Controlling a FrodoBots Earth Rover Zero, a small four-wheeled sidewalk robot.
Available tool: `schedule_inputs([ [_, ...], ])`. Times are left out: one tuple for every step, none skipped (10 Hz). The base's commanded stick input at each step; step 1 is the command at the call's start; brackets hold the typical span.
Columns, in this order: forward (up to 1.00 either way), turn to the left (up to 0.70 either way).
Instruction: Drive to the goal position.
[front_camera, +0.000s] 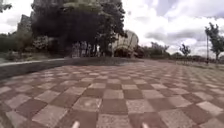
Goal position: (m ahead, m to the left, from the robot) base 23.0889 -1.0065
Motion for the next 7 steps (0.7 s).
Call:
schedule_inputs([
  [1.00, 0.00],
  [1.00, 0.00],
  [1.00, 0.00],
  [1.00, 0.00],
  [1.00, 0.00],
  [1.00, 0.00],
  [1.00, 0.00],
])
